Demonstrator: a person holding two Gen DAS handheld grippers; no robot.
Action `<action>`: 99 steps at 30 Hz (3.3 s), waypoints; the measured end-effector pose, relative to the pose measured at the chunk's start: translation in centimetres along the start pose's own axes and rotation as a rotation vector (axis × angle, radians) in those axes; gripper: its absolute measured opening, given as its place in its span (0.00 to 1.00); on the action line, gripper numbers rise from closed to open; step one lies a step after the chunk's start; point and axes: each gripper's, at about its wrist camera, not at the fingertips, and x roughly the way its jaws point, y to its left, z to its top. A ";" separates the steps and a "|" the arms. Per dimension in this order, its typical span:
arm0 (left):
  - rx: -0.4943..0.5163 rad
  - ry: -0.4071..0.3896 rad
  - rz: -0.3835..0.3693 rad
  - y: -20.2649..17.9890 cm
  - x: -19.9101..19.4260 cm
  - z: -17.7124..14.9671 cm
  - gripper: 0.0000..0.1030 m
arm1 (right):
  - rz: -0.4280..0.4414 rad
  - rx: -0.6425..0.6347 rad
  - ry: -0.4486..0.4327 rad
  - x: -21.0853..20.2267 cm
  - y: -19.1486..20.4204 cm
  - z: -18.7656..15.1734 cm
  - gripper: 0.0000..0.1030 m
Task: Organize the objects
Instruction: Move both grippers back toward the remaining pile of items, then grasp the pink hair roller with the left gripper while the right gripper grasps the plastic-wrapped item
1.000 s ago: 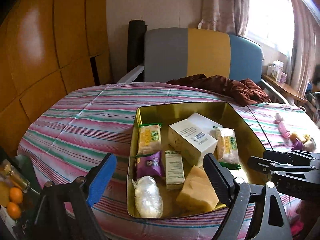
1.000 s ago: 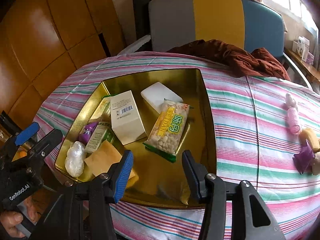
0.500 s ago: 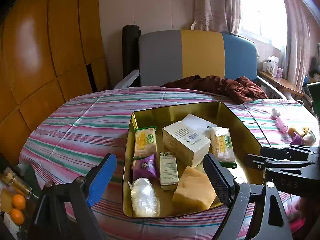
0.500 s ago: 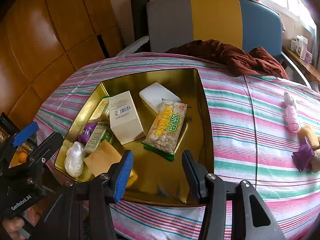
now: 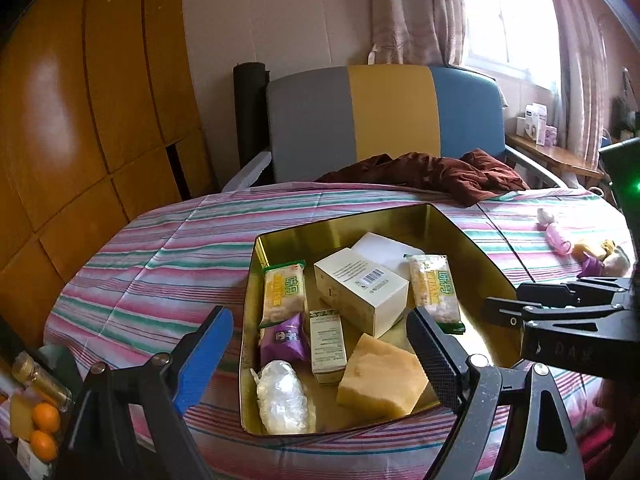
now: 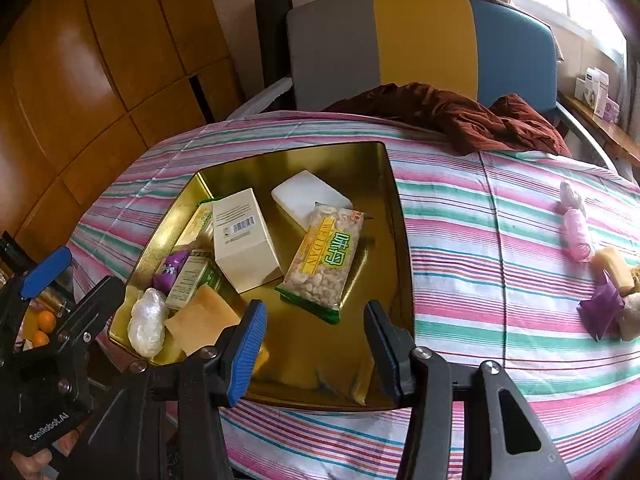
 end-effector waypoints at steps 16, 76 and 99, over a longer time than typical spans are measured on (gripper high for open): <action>0.041 0.004 -0.018 -1.4 -0.1 0.0 0.86 | -0.052 0.093 -0.002 -1.0 -4.7 -0.3 0.50; 0.207 0.423 -0.564 -37.9 17.8 11.9 0.81 | -0.266 0.623 -0.112 -8.0 -37.6 0.7 0.50; 0.153 0.533 -0.550 -36.9 21.3 8.9 0.63 | -0.258 0.588 -0.097 -7.5 -37.2 0.8 0.50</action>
